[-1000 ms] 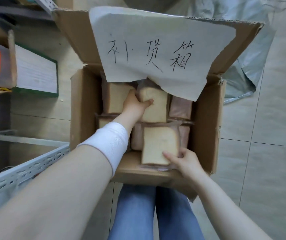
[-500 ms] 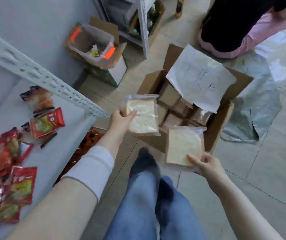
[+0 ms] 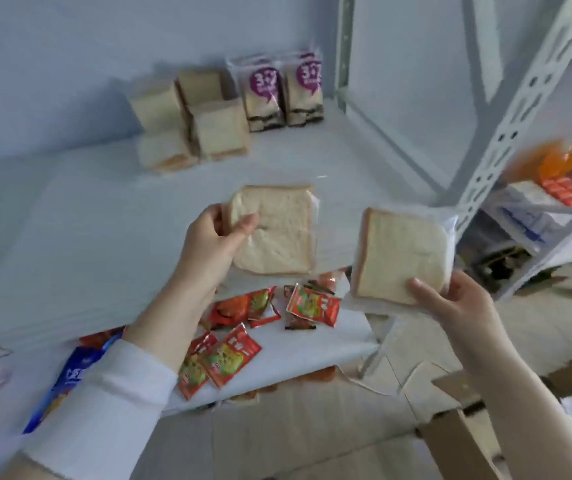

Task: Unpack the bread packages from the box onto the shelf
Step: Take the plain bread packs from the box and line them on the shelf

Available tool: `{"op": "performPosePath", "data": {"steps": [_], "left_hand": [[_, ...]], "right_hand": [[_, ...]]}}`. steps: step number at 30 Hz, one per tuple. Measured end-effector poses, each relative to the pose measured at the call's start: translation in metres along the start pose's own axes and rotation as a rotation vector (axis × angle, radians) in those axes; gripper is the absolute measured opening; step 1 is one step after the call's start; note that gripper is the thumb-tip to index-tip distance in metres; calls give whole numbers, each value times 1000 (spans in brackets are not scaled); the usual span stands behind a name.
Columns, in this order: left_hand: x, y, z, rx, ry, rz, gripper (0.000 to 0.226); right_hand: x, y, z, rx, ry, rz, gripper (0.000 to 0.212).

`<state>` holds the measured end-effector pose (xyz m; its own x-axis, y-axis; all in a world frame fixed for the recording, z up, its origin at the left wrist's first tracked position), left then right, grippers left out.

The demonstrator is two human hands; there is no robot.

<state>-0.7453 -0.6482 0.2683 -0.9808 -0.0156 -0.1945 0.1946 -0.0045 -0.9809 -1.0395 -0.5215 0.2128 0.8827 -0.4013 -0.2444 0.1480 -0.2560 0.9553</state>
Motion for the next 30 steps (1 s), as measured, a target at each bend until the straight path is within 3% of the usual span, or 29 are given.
{"op": "performPosePath", "data": {"steps": [6, 15, 19, 25, 30], "left_hand": [[-137, 22, 88, 8, -236, -41, 25], [-157, 50, 218, -3, -413, -22, 41], [-159, 54, 249, 34, -489, 187, 34], [-155, 65, 253, 2, -538, 171, 37], [-149, 63, 249, -40, -473, 155, 59]], "right_hand": [[159, 91, 87, -151, 106, -124, 35], [291, 125, 215, -145, 200, -86, 30], [312, 122, 255, -203, 150, -248, 32], [307, 122, 250, -269, -11, -265, 55], [305, 134, 229, -351, -20, -539, 63]]}}
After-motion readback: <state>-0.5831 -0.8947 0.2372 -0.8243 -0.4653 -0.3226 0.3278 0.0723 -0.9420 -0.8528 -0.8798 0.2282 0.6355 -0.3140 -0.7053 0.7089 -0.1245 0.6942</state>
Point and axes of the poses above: each hand's wrist, its own z-axis towards the middle knuckle, its own x-axis out of the palm, y = z × x, the point moved 8 cm from there along z, towards the middle knuckle, and after that the axes turned 5 degrees about -z, right-handed, at the moved point
